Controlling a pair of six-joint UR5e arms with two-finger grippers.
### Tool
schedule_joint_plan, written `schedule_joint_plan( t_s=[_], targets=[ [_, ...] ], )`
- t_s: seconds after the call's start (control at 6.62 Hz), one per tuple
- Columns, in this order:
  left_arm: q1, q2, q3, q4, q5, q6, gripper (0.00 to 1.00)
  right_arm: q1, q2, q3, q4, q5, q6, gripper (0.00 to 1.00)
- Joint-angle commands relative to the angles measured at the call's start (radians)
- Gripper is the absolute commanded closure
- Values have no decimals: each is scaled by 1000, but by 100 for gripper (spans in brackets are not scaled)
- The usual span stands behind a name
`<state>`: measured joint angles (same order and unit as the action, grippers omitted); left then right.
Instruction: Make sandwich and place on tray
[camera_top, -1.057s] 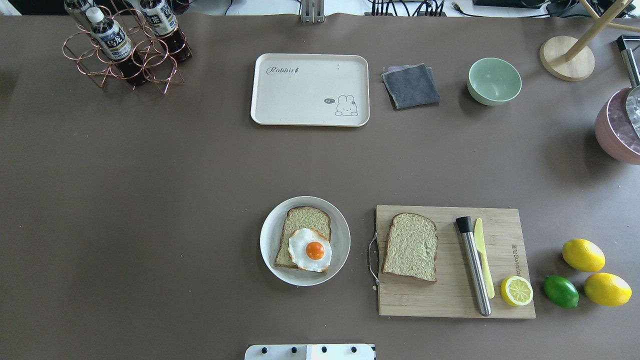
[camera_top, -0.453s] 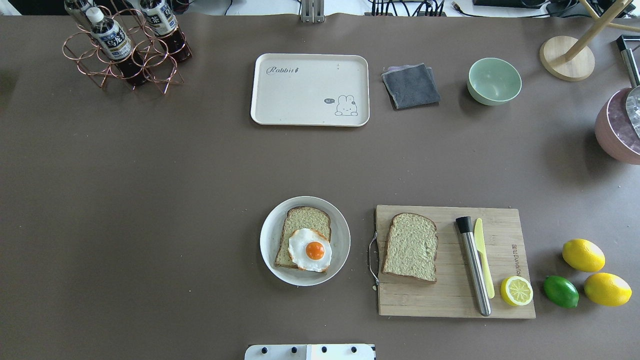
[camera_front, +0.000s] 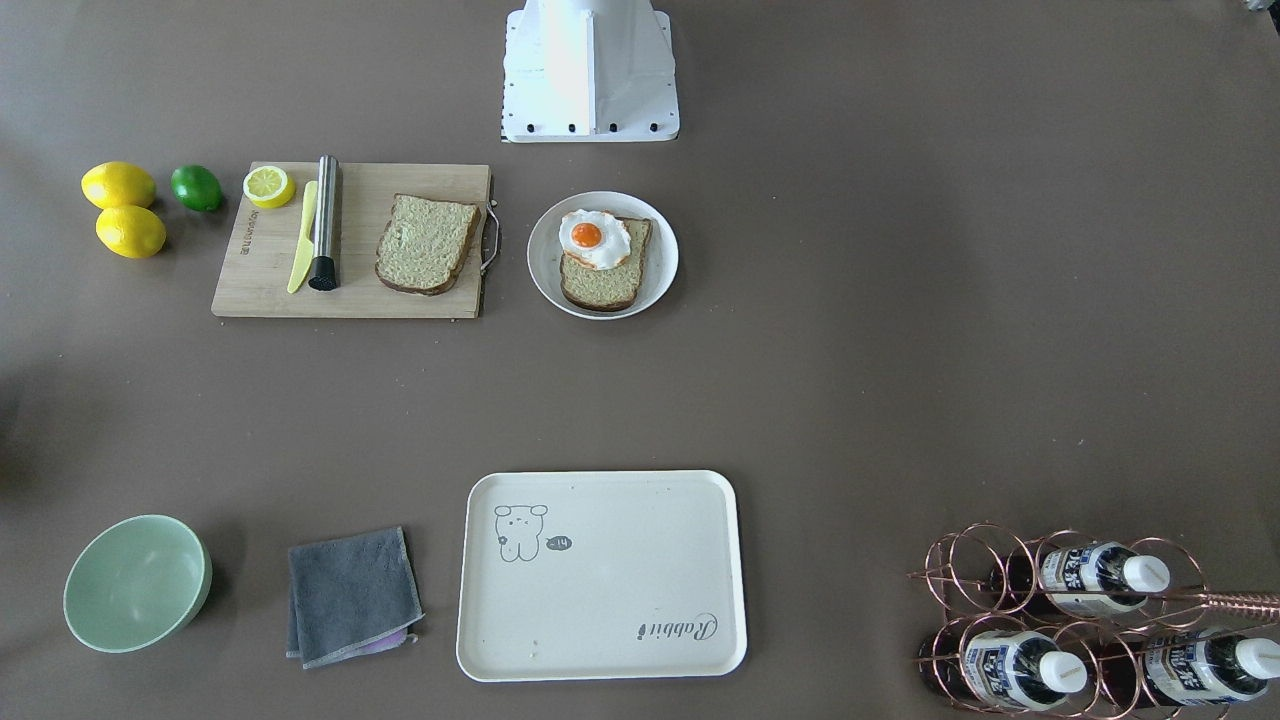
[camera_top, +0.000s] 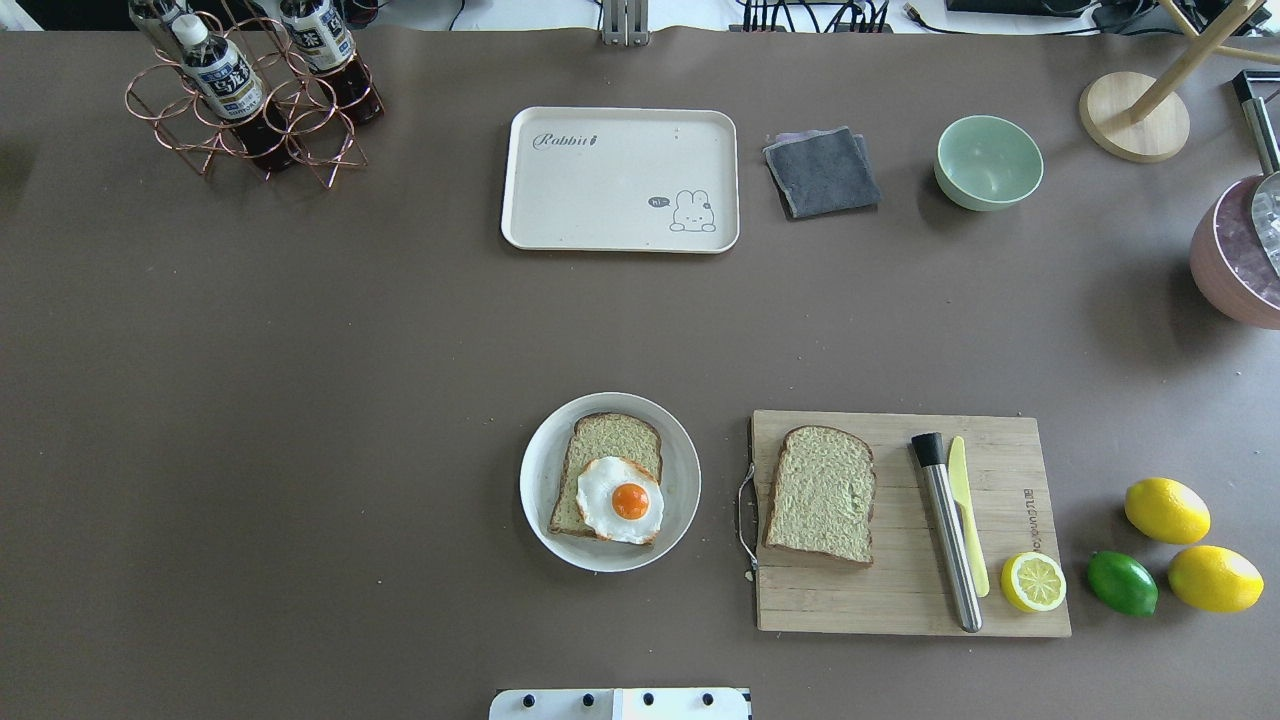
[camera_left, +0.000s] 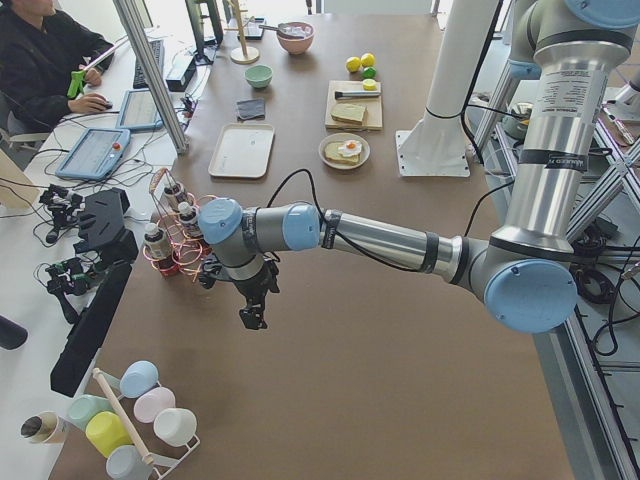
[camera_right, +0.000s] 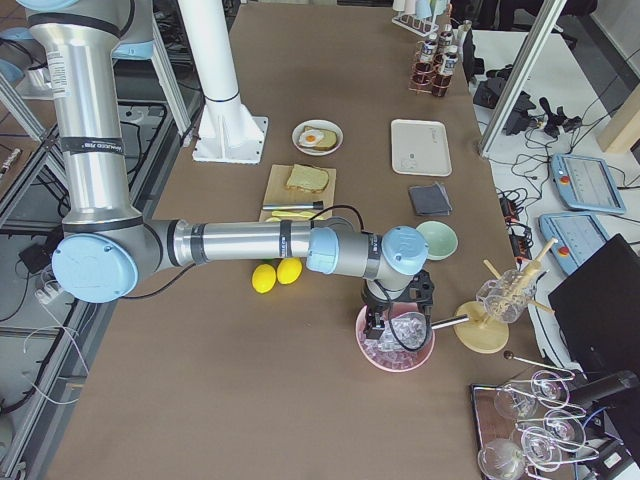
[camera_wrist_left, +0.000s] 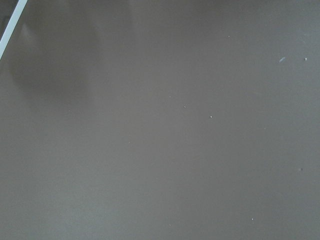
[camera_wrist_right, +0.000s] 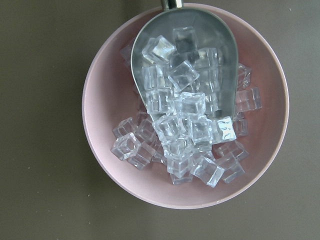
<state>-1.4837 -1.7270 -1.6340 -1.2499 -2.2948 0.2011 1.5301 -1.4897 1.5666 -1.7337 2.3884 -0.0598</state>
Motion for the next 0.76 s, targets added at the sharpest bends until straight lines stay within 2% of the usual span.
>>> schedule_joint_plan(
  t_s=[0.0,0.6],
  targets=[
    [6,-3,-1,0,0,0,2,-2,2,-2,0,0,0,0],
    [6,-12,-3,-2,0,3,2,-5,3,-7,2,0,0,0]
  ],
)
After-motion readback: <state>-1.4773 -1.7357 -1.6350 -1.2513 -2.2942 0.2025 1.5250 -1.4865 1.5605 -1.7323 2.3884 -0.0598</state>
